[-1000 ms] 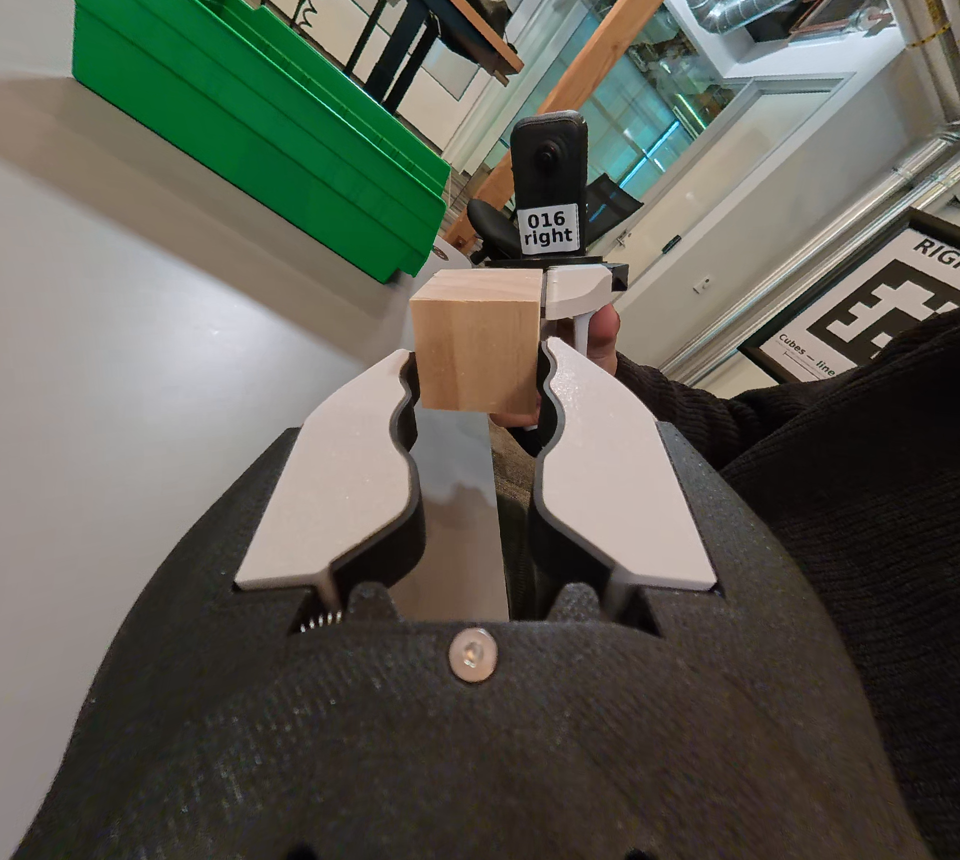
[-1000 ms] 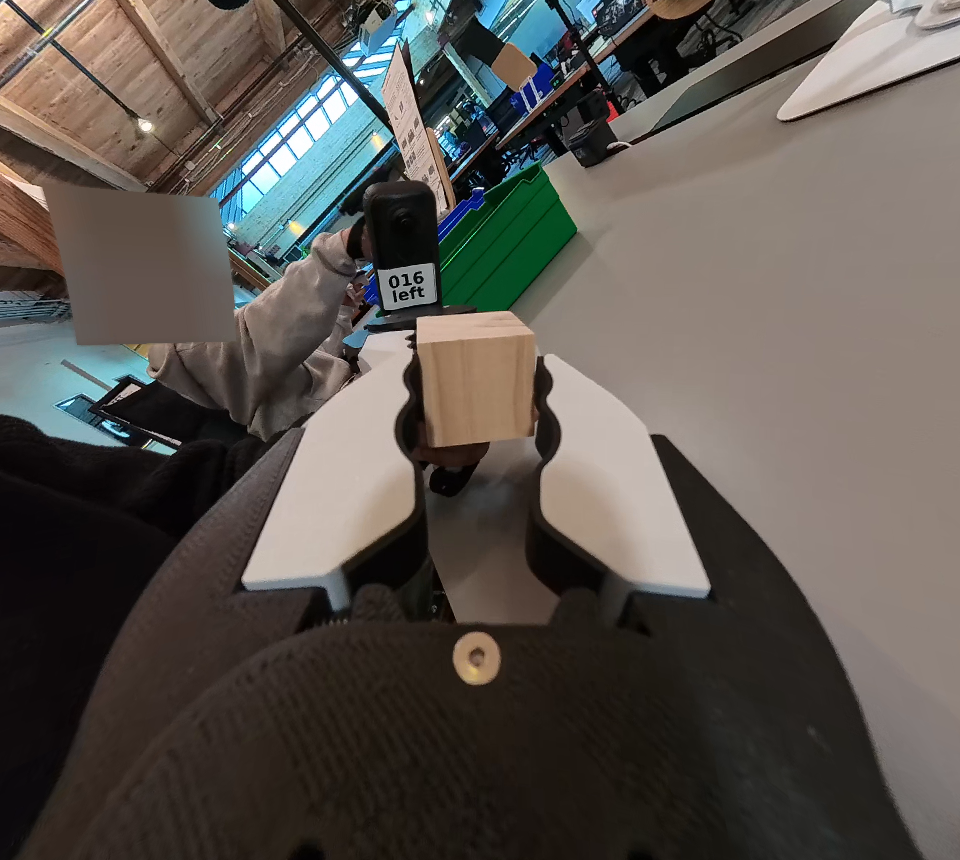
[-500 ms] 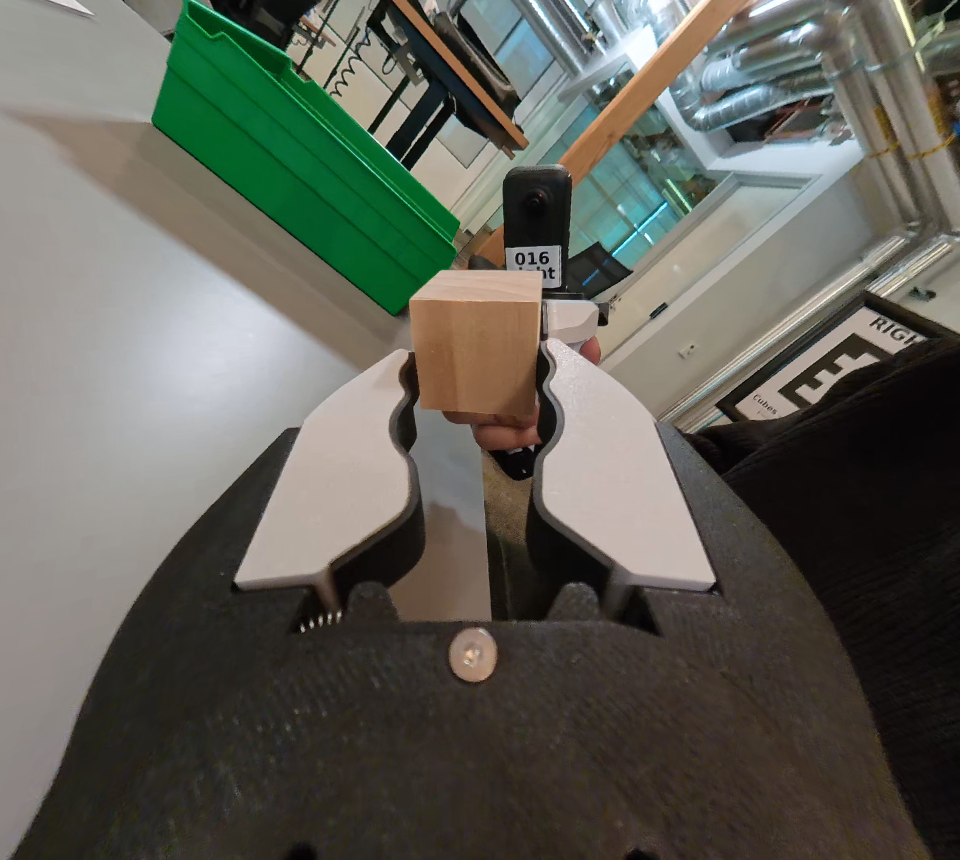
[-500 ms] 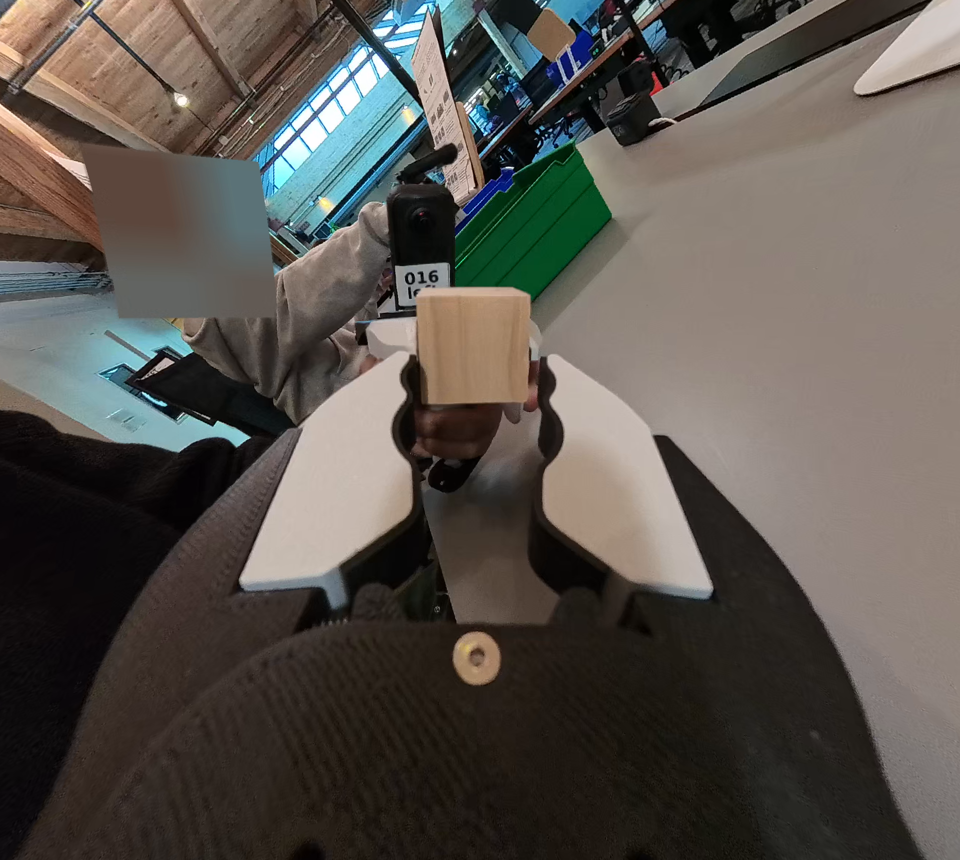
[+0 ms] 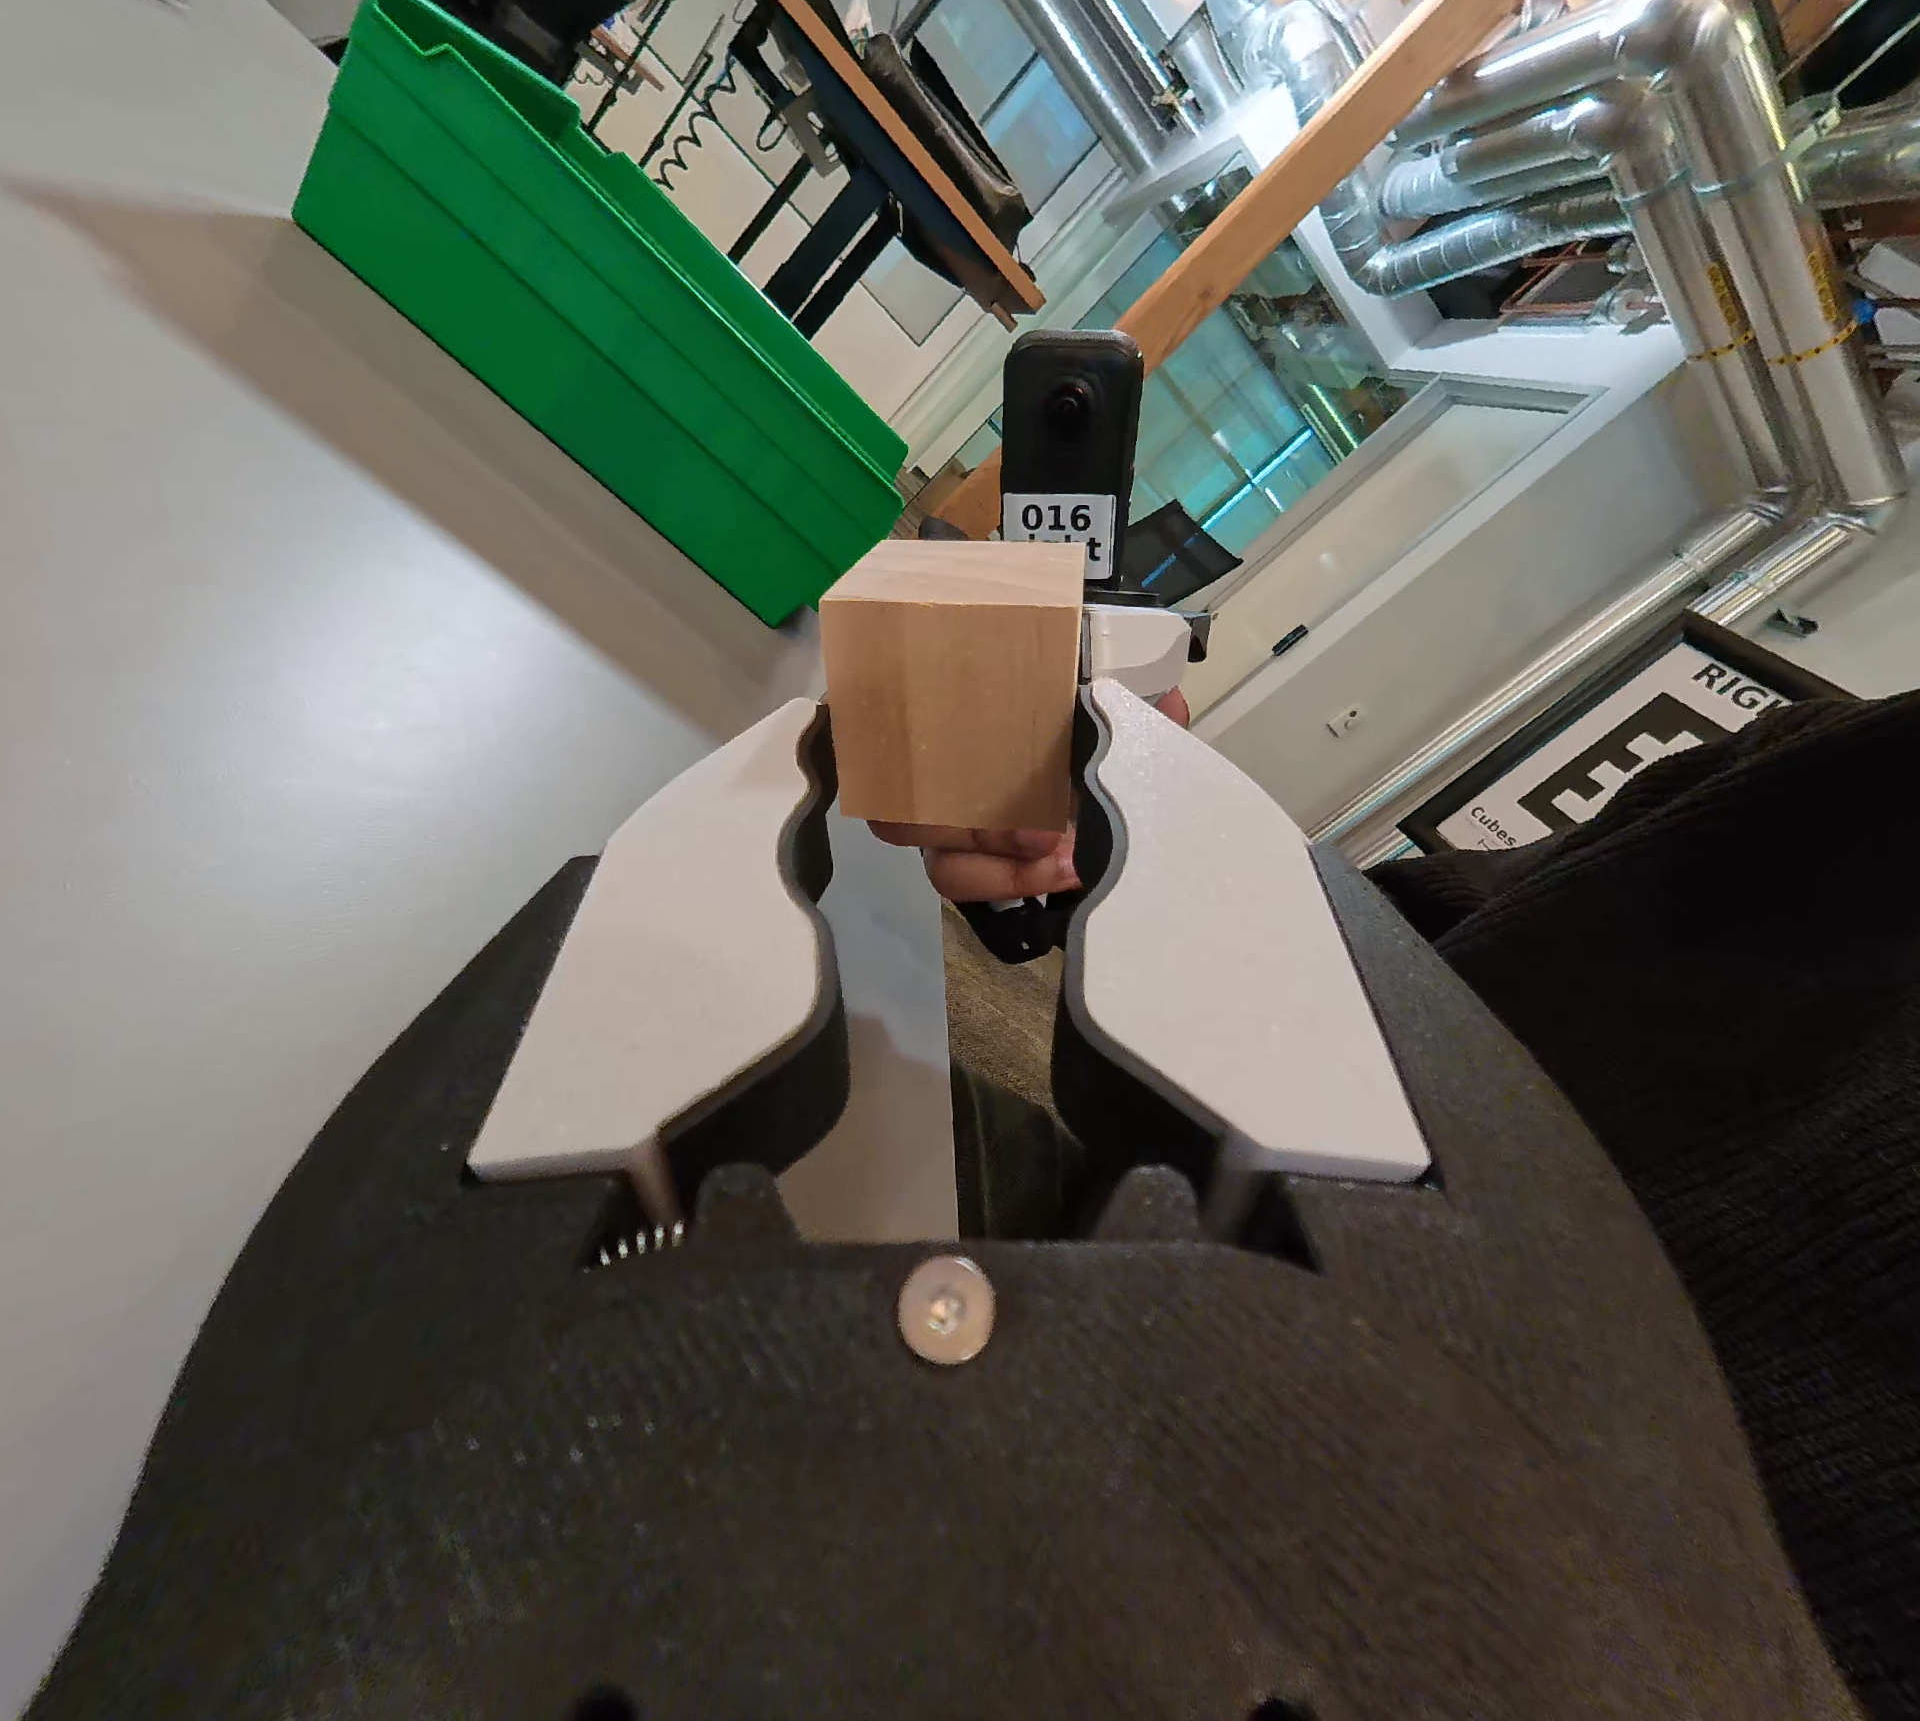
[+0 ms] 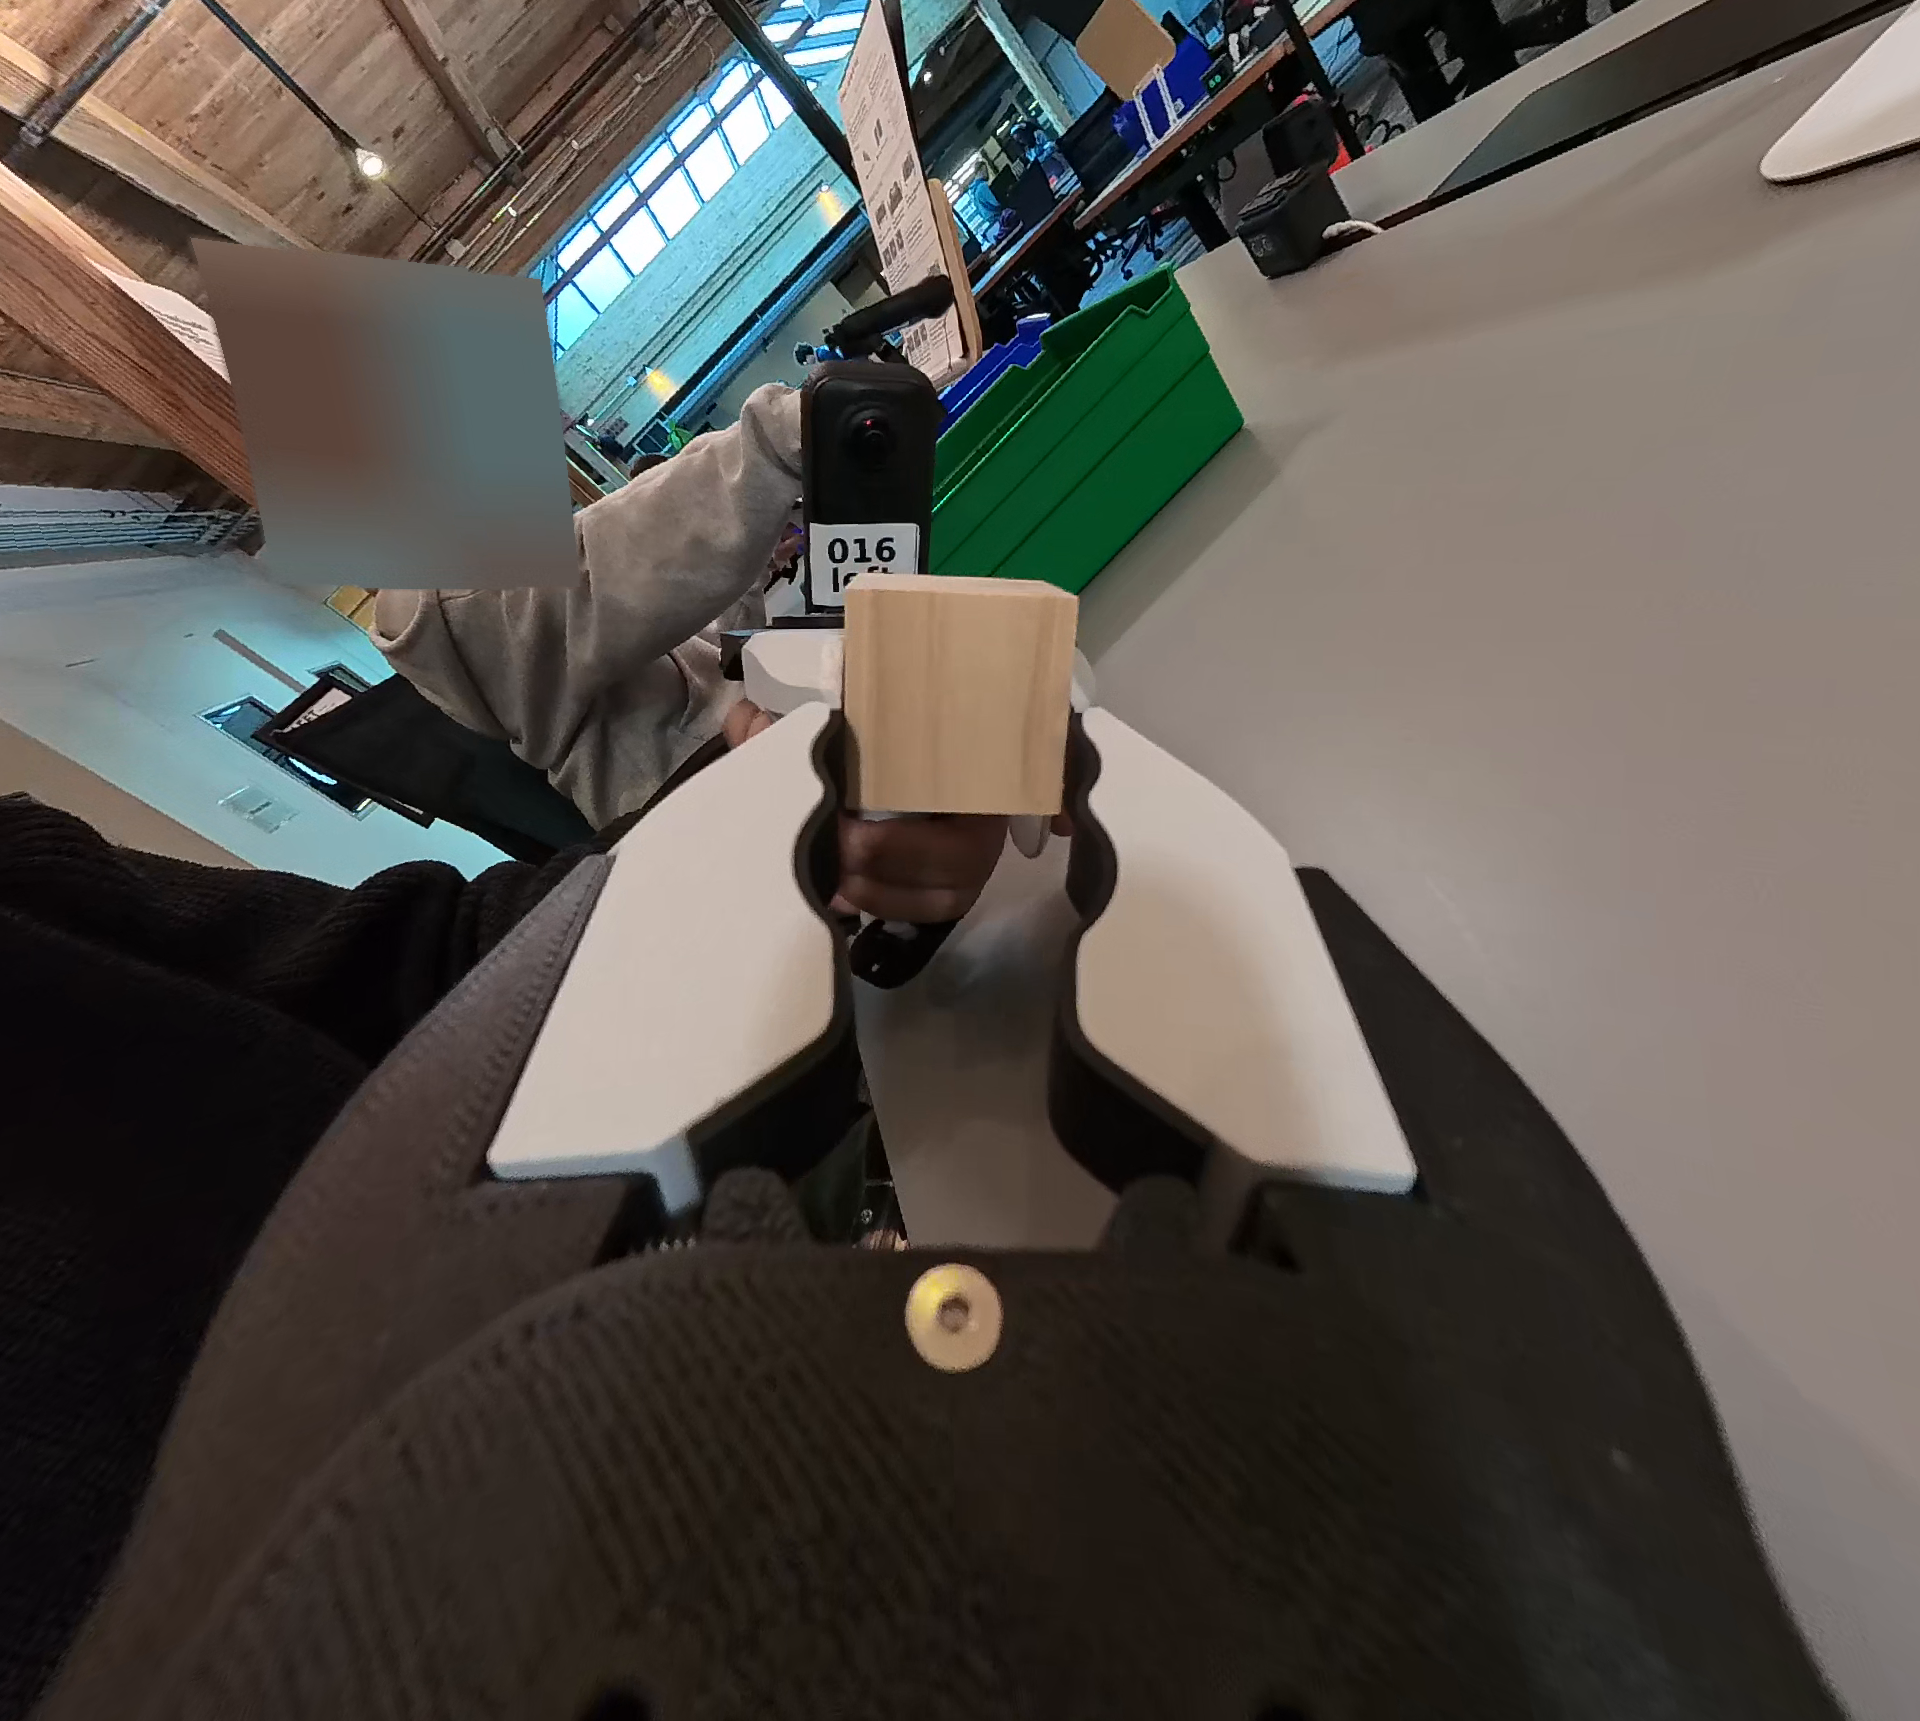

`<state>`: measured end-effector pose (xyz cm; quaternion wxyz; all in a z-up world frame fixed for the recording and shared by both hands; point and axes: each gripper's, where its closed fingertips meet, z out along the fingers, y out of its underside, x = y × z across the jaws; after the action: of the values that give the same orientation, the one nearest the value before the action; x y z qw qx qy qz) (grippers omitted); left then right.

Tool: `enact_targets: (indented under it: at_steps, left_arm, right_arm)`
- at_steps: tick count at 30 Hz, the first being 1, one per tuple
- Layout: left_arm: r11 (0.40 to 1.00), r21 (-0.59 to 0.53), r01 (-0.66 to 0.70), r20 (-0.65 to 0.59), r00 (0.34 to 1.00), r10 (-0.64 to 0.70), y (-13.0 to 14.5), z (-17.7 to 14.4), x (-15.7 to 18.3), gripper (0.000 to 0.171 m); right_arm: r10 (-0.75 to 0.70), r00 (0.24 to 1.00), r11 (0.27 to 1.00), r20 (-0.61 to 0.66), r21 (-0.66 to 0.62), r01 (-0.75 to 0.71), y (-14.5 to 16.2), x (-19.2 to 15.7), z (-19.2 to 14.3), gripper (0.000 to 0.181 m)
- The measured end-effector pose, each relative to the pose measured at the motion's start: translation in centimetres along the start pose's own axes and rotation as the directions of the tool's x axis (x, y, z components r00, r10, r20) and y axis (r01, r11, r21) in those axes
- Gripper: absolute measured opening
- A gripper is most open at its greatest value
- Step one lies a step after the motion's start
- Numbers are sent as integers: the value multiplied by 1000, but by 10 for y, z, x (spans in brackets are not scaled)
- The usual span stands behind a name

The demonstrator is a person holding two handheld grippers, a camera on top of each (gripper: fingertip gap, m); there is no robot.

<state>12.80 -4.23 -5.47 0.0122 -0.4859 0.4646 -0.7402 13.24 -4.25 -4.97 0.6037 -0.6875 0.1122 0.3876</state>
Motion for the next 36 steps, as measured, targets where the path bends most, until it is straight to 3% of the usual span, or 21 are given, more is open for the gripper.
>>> enact_targets:
  at_steps: [7, 14, 20, 27, 29, 31, 33, 36]
  left_arm:
    - [1000, 9, -7, -2, 1000, 7, 0, 0, 1, 45]
    - [996, 36, -87, 171, 982, 79, -10, -9, -21, 61]
    - [997, 3, -76, 205, 976, 74, -5, -9, -30, 61]
    - [996, -25, -86, 220, 971, 89, -3, -11, -34, 60]
    - [994, -30, -106, 232, 967, 110, -4, -14, -34, 59]
    - [992, -26, -122, 238, 963, 125, -5, -17, -34, 55]
    - [991, -36, -130, 224, 965, 135, -5, -18, -32, 48]
    - [986, -84, -144, 232, 959, 160, 0, -19, -32, 45]
  right_arm:
    - [-15, 1000, 1000, -7, -3, 15, 0, 0, 0, 40]
    - [-132, 982, 990, -132, -75, 123, -1, 15, -7, 40]
    - [-208, 950, 978, -233, -73, 196, -12, 26, -18, 41]
    - [-260, 935, 966, -242, -82, 247, -29, 23, -30, 41]
    - [-333, 906, 943, -262, -61, 329, -60, 14, -50, 41]
    - [-449, 831, 893, -329, -121, 434, -97, 13, -85, 41]
    - [-559, 707, 829, -433, -284, 482, -133, 29, -131, 41]
    - [-636, 606, 758, -477, -531, 378, -164, 63, -201, 41]
